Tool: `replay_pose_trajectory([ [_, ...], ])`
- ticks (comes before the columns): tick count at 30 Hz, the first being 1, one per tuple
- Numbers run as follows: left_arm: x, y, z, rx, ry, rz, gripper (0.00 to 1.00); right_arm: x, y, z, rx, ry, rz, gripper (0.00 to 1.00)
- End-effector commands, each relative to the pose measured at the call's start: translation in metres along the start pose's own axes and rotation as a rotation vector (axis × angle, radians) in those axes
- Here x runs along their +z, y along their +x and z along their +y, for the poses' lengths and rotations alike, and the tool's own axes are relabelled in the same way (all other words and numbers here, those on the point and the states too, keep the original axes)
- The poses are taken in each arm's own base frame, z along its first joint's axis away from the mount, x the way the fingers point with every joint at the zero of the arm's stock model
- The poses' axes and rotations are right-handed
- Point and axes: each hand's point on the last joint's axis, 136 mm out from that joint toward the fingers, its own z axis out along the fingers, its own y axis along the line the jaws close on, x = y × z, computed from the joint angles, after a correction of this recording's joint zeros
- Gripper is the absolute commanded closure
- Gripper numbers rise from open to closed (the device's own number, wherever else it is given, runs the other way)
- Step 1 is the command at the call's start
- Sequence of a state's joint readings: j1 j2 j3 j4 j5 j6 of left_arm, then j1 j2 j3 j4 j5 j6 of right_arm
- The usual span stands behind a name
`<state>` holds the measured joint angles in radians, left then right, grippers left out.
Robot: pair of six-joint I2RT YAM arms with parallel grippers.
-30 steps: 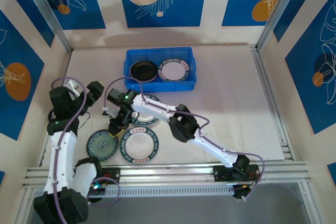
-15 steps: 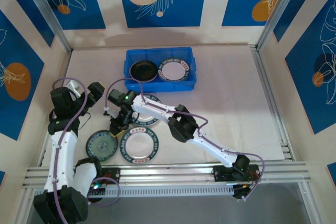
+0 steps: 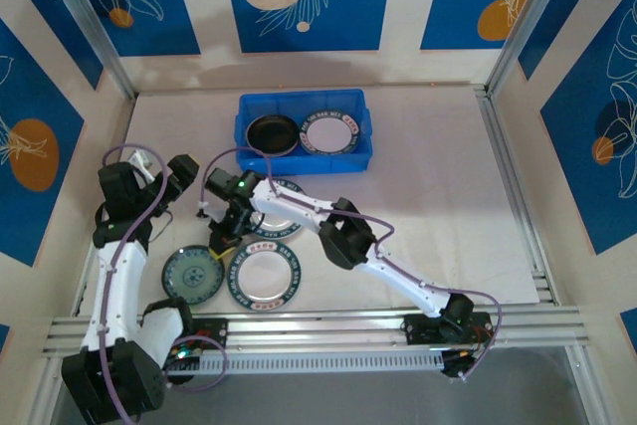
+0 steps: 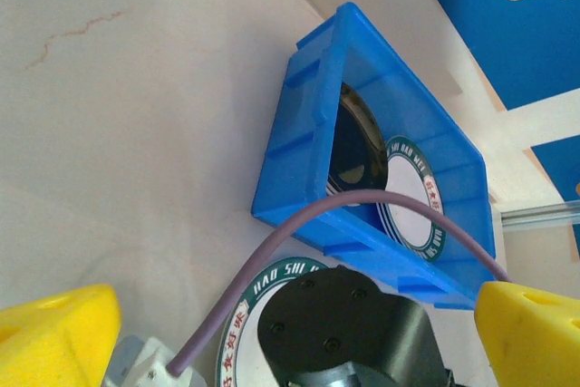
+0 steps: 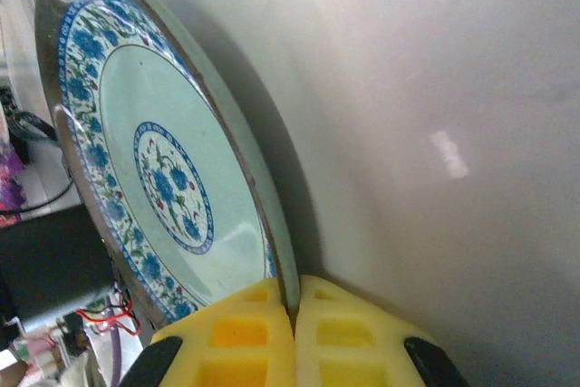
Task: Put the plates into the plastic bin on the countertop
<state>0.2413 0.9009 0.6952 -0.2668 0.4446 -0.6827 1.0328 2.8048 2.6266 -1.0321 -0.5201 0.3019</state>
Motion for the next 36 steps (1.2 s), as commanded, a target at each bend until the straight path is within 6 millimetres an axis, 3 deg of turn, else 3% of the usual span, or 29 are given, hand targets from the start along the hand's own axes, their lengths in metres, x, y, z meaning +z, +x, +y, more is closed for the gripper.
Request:
replay_pose_trajectory([
  [1, -0.003, -0.020, -0.024, 0.031, 0.083, -0.040, 0.00, -0.040, -0.024, 0.017, 0.006, -0.031, -0.105, 1.00],
  [7, -0.007, -0.042, -0.059, 0.065, 0.187, -0.056, 0.01, -0.091, -0.036, 0.036, 0.020, -0.022, -0.201, 1.00],
  [13, -0.009, -0.052, -0.098, 0.168, 0.236, -0.060, 0.01, -0.132, -0.018, 0.033, 0.055, 0.053, -0.249, 1.00],
  [20, 0.014, -0.014, -0.150, 0.379, 0.277, 0.082, 0.02, -0.197, 0.025, 0.011, 0.152, 0.107, -0.336, 1.00],
  [25, 0.032, 0.017, -0.174, 0.419, 0.359, 0.148, 0.03, -0.245, 0.068, -0.012, 0.251, 0.171, -0.399, 1.00],
  [31, 0.052, 0.045, -0.172, 0.444, 0.361, 0.213, 0.04, -0.293, 0.113, -0.043, 0.398, 0.188, -0.490, 1.00],
  [36, 0.064, 0.071, -0.166, 0.448, 0.381, 0.266, 0.10, -0.324, 0.119, -0.055, 0.450, 0.156, -0.576, 1.00],
])
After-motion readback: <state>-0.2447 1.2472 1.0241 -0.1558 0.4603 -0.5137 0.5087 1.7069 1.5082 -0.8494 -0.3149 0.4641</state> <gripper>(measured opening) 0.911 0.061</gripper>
